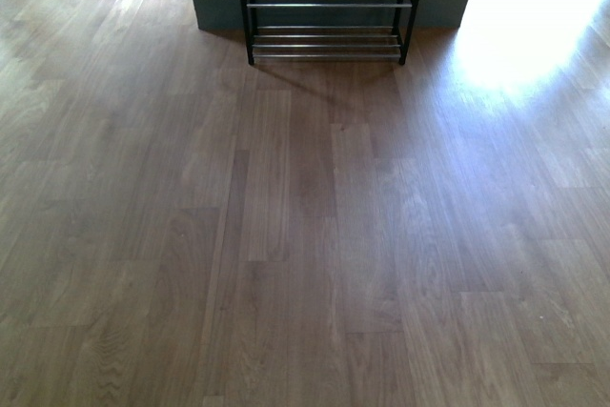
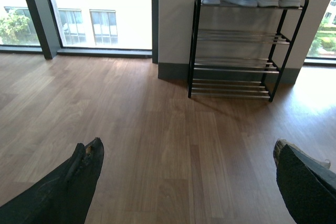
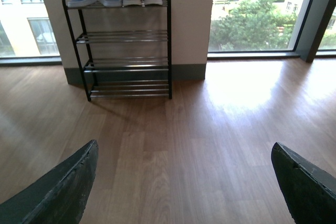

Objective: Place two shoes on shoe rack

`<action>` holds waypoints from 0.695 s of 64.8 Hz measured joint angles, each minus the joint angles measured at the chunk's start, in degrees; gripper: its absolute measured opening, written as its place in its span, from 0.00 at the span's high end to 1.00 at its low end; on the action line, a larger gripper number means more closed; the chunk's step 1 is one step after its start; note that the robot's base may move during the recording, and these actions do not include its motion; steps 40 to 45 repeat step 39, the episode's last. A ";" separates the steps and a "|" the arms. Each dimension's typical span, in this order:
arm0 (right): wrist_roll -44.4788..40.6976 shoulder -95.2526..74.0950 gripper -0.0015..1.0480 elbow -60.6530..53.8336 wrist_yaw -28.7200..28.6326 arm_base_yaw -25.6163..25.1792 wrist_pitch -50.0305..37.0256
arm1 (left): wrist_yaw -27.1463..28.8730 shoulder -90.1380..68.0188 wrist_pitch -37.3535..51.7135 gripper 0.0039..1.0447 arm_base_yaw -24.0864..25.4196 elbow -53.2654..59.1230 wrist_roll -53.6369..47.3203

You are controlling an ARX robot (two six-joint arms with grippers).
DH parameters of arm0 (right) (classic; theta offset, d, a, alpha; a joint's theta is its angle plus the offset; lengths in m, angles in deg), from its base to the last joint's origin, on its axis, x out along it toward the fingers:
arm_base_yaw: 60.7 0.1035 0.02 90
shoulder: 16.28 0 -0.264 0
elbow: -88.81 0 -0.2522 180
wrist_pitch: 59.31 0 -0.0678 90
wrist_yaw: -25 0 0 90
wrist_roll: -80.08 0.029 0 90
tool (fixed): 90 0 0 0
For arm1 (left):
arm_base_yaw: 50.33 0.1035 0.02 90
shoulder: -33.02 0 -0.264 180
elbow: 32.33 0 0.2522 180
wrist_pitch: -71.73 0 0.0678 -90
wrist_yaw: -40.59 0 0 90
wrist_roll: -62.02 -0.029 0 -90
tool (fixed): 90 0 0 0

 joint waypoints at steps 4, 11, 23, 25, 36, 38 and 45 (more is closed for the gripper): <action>0.00 0.00 0.09 0.00 -0.02 0.00 0.00 | 0.00 0.00 0.00 0.09 0.00 0.00 0.00; 0.00 0.00 0.09 0.00 -0.02 0.00 0.00 | 0.00 0.00 0.00 0.09 0.00 0.00 0.00; 0.00 0.02 0.09 0.00 0.00 0.00 0.00 | 0.00 0.00 -0.02 0.09 0.00 0.00 0.00; 0.00 0.02 0.09 0.00 0.00 0.00 0.00 | 0.00 0.00 0.00 0.09 0.00 0.00 0.00; 0.00 0.02 0.09 0.00 0.00 0.00 0.00 | 0.00 0.00 0.00 0.09 0.00 0.00 0.00; 0.00 0.02 0.09 0.00 0.00 0.00 0.00 | 0.00 0.00 0.00 0.09 0.00 0.00 0.00; 0.00 0.00 0.09 0.00 0.00 0.00 0.00 | 0.00 0.00 0.00 0.09 0.00 0.00 0.00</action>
